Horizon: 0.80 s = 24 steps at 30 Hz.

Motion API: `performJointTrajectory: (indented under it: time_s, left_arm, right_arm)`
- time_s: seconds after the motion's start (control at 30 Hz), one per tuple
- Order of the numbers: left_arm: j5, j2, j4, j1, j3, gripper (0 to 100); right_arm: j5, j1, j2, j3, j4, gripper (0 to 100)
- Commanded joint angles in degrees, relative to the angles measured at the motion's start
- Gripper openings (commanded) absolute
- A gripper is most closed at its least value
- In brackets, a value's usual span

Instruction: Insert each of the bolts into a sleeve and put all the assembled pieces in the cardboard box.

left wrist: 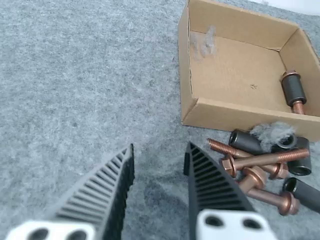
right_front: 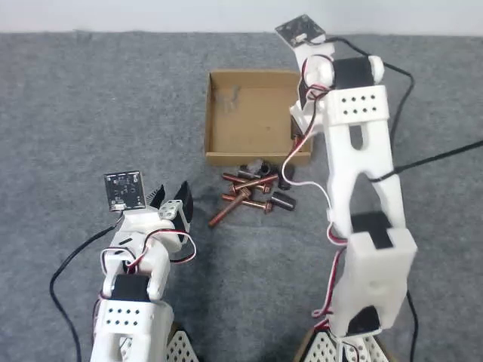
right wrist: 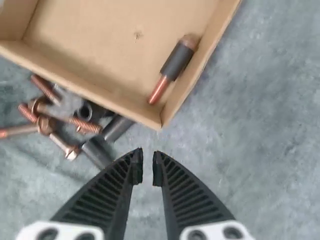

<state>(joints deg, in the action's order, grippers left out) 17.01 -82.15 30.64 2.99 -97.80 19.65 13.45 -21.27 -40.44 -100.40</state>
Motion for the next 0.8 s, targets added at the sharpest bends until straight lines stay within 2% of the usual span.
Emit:
performJointTrajectory:
  time_s: [0.0,0.33,0.77]
  left_arm:
    - [0.4,-1.1,0.2,0.1,0.8,15]
    - [0.4,-1.1,0.2,0.1,0.8,15]
    - [0.4,-1.1,0.2,-0.2,0.8,15]
  right_arm:
    - [1.1,0.7,9.7,6.5,-2.0,0.6]
    - [1.1,4.6,17.6,24.6,-0.7,0.6]
    - [1.0,8.8,24.7,49.2,16.0,0.6]
